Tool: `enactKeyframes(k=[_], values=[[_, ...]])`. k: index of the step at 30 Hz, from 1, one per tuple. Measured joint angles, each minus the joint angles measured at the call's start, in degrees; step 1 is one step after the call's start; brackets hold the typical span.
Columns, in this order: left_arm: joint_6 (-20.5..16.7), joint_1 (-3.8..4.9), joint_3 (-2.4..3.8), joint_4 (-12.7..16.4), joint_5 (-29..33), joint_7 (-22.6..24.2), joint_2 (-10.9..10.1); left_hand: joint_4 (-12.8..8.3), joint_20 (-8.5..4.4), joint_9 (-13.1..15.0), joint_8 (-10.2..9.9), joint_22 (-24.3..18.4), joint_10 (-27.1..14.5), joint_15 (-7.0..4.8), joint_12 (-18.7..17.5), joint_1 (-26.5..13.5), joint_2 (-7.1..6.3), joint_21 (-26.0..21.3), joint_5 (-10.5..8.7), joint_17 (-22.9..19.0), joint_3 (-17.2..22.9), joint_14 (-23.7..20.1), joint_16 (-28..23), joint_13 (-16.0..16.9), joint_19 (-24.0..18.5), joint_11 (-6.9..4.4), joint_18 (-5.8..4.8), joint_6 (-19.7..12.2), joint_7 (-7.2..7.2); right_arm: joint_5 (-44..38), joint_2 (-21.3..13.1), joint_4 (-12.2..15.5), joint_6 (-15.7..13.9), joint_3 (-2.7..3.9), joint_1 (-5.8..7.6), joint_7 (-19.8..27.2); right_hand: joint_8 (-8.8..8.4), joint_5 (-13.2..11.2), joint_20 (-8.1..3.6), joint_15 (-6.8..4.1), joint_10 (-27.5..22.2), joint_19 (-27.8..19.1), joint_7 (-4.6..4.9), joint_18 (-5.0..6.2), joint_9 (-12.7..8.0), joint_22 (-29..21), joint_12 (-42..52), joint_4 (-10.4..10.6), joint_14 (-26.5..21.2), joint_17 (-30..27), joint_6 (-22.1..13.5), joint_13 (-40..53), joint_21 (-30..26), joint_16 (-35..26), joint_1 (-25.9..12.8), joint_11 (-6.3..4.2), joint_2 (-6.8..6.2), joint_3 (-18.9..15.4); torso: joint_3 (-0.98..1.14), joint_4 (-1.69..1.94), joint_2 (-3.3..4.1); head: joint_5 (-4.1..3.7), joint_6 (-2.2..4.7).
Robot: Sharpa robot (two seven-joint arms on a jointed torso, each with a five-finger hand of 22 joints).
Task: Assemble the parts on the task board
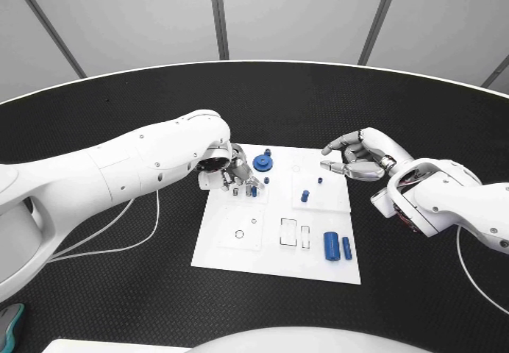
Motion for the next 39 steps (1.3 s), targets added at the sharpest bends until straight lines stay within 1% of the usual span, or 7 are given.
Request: enactKeyframes(k=[9, 14, 19, 21, 22, 25, 39], values=[[0.12, 0.0, -0.01, 0.0, 0.01, 0.0, 0.08, -0.64, 0.0, 0.35, 0.0, 0.02, -0.21, 0.0, 0.0, 3.6, -0.04, 0.22, 0.0, -0.04, 2.85, 0.0, 0.0, -0.21, 0.0, -0.21, 0.0, -0.2, -0.2, 0.0, 0.07, -0.05, 0.06, 0.0, 0.0, -0.05, 0.0, 0.0, 0.0, 0.0, 0.0, 0.0, 0.0, 0.0, 0.0, 0.0, 0.0, 0.0, 0.0, 0.0, 0.0, 0.0, 0.0, 0.0, 0.0, 0.0, 0.0, 0.0, 0.0, 0.0, -0.03, 0.06, -0.12], [0.04, 0.0, -0.01, 0.0, 0.32, 0.1, 0.04, -2.07, 0.0, 0.49, -0.62, 0.11, -0.51, -0.43, 0.0, 7.2, 0.21, 0.22, -0.01, -0.04, 8.86, 0.0, 0.0, -0.48, 0.0, -0.51, 0.0, -0.43, -0.43, 0.0, 0.1, -0.08, 0.07, 0.0, 0.0, -0.07, 0.0, 0.0, 0.0, 0.0, 0.0, 0.0, 0.0, 0.0, 0.0, 0.0, 0.0, 0.0, 0.0, 0.04, 0.0, 0.0, 0.0, 0.0, 0.0, 0.0, 0.0, 0.0, -0.01, 0.01, -0.03, 0.07, -0.15], [0.35, 0.0, -0.02, 0.06, 1.12, 0.25, 0.02, -3.93, -0.15, 0.74, -0.97, 0.13, -0.82, -0.43, -0.57, 8.75, -1.56, 0.4, -0.28, -0.04, 18.05, 0.0, 0.0, -1.07, -0.28, -0.19, 0.01, -1.15, -0.08, 0.0, 0.12, -0.11, 0.08, 0.0, 0.0, -0.09, 0.0, 0.21, 0.0, 0.0, 0.0, 0.0, 0.0, 0.0, 0.0, 0.0, 0.0, 0.16, 0.0, 0.05, 0.0, 0.0, 0.0, 0.0, 0.0, 0.0, 0.0, 0.16, 0.0, -0.01, -0.03, 0.1, -0.24], [0.49, 0.0, -0.02, 0.1, 1.48, 0.31, -0.01, -4.12, -0.02, 1.95, -0.65, 0.16, -0.82, -0.43, -0.64, 6.6, -3.79, 0.46, 0.07, -0.04, 23.73, 0.0, 0.0, -1.43, -0.42, -0.19, 0.01, -1.48, 0.23, 0.0, 0.12, -0.11, 0.09, 0.0, 0.0, -0.1, 0.0, 0.21, 0.0, 0.0, 0.0, 0.0, 0.0, 0.0, 0.0, 0.0, 0.0, 0.16, 0.0, 0.04, 0.0, 0.0, 0.0, 0.0, 0.0, 0.0, 0.0, 0.16, 0.0, -0.01, -0.03, 0.12, -0.26], [0.51, 0.0, -0.02, 0.11, 1.63, 0.33, -0.03, -5.24, 0.18, 2.92, 0.1, 0.18, -0.83, -0.43, -0.65, 4.72, -4.99, 0.46, 0.2, -0.04, 27.78, 0.01, 0.0, -1.68, -0.61, -0.19, 0.0, -1.97, 0.34, 0.0, 0.12, -0.11, 0.09, 0.0, 0.0, -0.1, 0.0, 0.21, 0.0, 0.0, 0.0, 0.0, 0.0, 0.0, 0.0, 0.0, 0.0, 0.16, 0.0, 0.04, 0.0, 0.01, 0.0, 0.0, 0.0, 0.0, 0.0, 0.16, 0.0, -0.01, -0.03, 0.12, -0.26], [0.58, 0.0, -0.02, 0.12, 2.39, 0.39, -0.12, -5.95, 0.18, 4.13, 0.96, 0.17, -0.94, -0.43, -0.67, 2.53, -5.32, 0.67, 0.2, -0.04, 30.48, 0.0, 0.0, -1.94, -0.61, -0.08, 0.01, -2.22, 0.57, 0.0, 0.12, -0.13, 0.12, 0.0, 0.0, -0.12, 0.0, 0.21, 0.0, 0.0, 0.0, 0.0, 0.0, 0.0, 0.0, 0.0, 0.0, 0.16, 0.0, 0.04, 0.0, 0.05, 0.0, 0.0, 0.0, 0.0, 0.0, 0.16, 0.0, -0.01, -0.03, 0.12, -0.25], [-1.31, 0.0, -0.02, 1.0, 5.33, 0.96, -1.72, -7.5, 0.36, 5.34, 1.62, 0.3, -1.02, -0.42, -0.9, -0.26, -5.34, 0.86, 1.13, -0.03, 32.95, 0.01, 0.0, -2.44, -0.8, 0.01, 0.01, -2.37, 0.73, 0.0, 0.2, -0.31, 0.25, 0.0, 0.0, -0.21, 0.0, 0.21, 0.0, 0.0, 0.0, 0.0, 0.0, 0.0, 0.0, 0.0, 0.0, 0.16, 0.0, 0.03, 0.0, 0.04, 0.0, 0.0, 0.0, 0.0, 0.0, 0.16, 0.0, 0.06, -0.11, 0.24, -0.3]])
